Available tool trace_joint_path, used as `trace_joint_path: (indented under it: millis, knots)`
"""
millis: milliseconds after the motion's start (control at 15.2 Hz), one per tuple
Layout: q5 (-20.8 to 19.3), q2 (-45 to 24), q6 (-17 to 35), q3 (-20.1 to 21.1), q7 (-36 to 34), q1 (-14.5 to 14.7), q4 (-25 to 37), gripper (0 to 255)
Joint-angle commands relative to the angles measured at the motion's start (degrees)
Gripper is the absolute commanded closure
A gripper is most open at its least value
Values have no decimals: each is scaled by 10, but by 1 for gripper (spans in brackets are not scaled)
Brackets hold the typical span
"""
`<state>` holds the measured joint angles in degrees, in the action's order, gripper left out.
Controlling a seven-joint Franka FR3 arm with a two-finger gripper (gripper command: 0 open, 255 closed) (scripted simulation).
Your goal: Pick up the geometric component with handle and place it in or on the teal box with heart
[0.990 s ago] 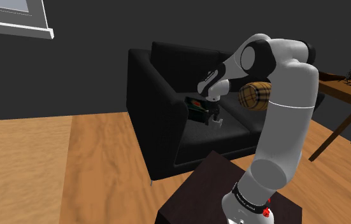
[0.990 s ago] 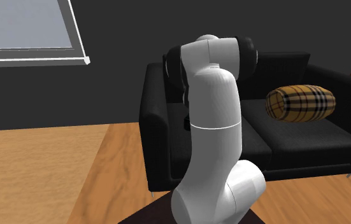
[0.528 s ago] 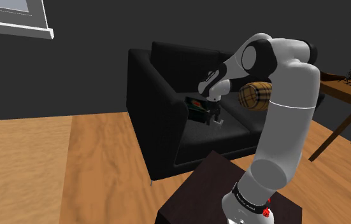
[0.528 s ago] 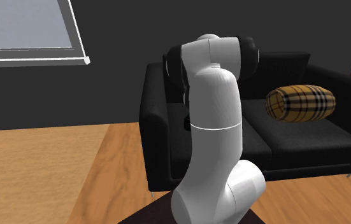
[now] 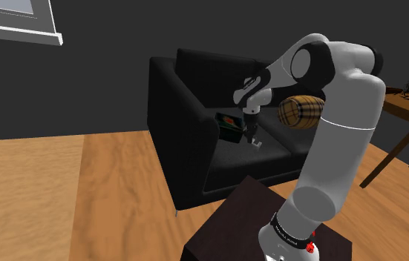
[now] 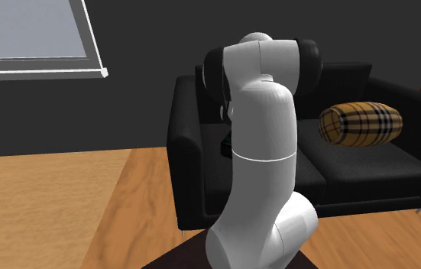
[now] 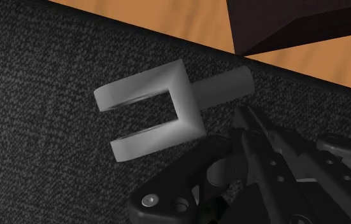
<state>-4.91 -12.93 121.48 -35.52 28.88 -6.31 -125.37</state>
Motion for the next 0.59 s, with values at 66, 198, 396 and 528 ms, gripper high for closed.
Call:
trace_joint_path:
  millis: [66, 198, 396, 528]
  knots:
    - [0, 0, 0, 0, 0, 0, 0, 0]
    - [17, 76, 114, -14, 153, -38, -82, 0]
    - [131, 101, 205, -24, 390, -84, -128, 0]
    - [151, 85, 218, -21, 404, -85, -130, 0]
